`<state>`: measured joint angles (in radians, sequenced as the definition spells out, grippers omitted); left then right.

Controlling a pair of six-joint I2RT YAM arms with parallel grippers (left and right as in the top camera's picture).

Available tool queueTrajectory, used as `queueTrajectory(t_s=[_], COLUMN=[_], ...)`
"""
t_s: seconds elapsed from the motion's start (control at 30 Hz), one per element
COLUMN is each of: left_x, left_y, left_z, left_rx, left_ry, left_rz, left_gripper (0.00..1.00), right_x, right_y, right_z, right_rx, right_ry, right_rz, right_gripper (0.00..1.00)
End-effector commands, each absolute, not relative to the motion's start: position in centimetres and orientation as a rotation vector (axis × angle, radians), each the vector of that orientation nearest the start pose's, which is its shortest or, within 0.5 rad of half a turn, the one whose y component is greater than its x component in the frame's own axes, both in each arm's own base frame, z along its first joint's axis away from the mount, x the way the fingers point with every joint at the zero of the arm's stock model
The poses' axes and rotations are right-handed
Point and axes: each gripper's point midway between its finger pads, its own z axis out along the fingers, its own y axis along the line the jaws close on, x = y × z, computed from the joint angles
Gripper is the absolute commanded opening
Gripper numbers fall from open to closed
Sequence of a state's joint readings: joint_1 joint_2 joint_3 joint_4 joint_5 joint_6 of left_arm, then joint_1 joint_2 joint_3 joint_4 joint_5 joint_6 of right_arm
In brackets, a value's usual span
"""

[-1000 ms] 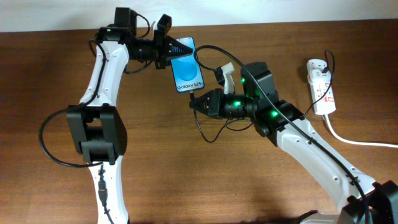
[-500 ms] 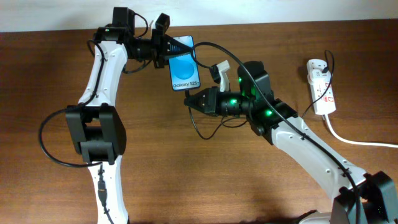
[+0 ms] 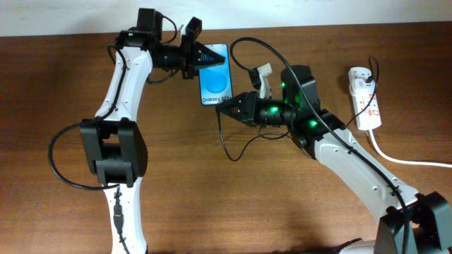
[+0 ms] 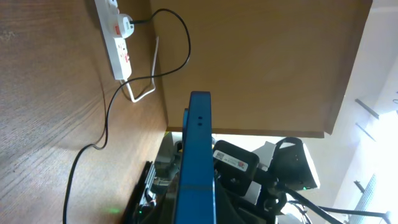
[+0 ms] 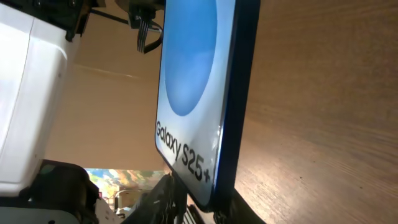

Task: Plug charger to phone and switch on socket
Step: 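Release the cable with the right gripper and lower the phone with the left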

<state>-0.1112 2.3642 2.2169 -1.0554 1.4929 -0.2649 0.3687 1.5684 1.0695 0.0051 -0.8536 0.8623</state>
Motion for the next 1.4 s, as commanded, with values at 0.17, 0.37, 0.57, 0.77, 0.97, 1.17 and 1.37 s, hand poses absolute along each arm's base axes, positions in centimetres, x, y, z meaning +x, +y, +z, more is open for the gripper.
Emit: queueTrajectory(t_s=[0.17, 0.37, 0.57, 0.77, 0.97, 1.17, 1.37], left_x=[48.1, 47.7, 46.3, 46.2, 47.3, 47.2, 46.9], left_y=[-21.7, -21.7, -22.1, -22.6, -22.7, -22.4, -22.4], left_z=[22.2, 18.0, 11.8, 7.0, 3.3, 2.1, 0.7], left_rx=[0.157, 0.142, 0.133, 0.098, 0.092, 0.079, 0.060], left_ry=[2.397, 2.596, 2.820, 2.878, 2.882, 2.906, 2.935], left_rz=[-1.915, -1.629, -1.327, -1.364, -1.337, -1.314, -1.314], left_gripper=[0.00, 0.00, 0.00, 0.00, 0.00, 0.00, 0.20], right_x=[36.5, 38.3, 39.4, 39.0, 38.5, 38.5, 38.5], right_y=[26.3, 22.0, 19.1, 18.1, 17.7, 17.7, 17.7], right_z=[23.3, 22.7, 19.4, 17.5, 16.7, 16.7, 16.6], right_rx=[-0.038, 0.028, 0.127, 0.152, 0.176, 0.179, 0.181], right_ry=[2.243, 2.238, 2.331, 2.402, 2.441, 2.443, 2.447], right_rz=[1.549, 1.455, 1.213, 1.103, 1.075, 1.071, 1.071], right_gripper=[0.45, 0.51, 0.53, 0.53, 0.54, 0.54, 0.53])
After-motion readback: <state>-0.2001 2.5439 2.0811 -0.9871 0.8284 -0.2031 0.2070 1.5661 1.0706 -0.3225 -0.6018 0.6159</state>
